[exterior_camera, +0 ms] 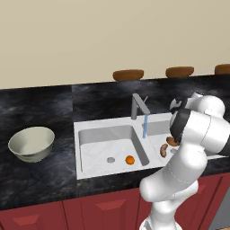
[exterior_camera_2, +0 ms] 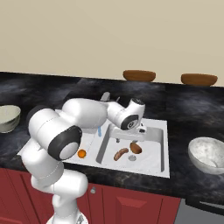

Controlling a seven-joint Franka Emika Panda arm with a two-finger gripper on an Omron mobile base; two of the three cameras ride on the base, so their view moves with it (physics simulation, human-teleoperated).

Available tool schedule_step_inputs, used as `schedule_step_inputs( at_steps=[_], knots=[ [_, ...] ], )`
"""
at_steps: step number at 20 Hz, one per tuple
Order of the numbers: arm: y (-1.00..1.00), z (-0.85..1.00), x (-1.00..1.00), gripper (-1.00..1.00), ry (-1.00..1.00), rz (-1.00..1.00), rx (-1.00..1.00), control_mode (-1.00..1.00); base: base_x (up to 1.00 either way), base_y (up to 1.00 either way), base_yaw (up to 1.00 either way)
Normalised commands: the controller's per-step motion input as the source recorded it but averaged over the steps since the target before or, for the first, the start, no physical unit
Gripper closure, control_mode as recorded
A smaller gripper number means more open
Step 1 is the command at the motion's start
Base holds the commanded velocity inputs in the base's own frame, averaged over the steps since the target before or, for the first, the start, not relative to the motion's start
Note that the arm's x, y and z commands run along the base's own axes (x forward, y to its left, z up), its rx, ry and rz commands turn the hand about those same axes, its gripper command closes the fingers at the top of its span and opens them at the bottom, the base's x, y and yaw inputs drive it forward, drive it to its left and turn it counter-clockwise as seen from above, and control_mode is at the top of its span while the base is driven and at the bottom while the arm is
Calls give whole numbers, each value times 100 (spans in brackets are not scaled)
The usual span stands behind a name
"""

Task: Pick the potatos from the sink and place them in one bowl. Place the tangerine in the other bowl. Then turn off the sink faucet.

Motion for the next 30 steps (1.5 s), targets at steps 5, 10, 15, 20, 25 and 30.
schedule_step_inputs(
  at_steps=[5, 10, 15, 20, 25, 30],
  knots=[
    [13, -4, 0, -100, 0, -10, 5, -100, 0, 0, 0],
    [0, 0, 0, -100, 0, -23, 9, -100, 0, 0, 0],
    [0, -16, 9, -100, 0, -22, 12, -100, 0, 0, 0],
    [0, -34, 37, -100, 0, -8, 9, -100, 0, 0, 0],
    [0, -34, 43, -100, 0, 0, 4, -100, 0, 0, 0],
    [-5, -42, 22, -100, 0, 0, 1, -100, 0, 0, 0]
  ],
)
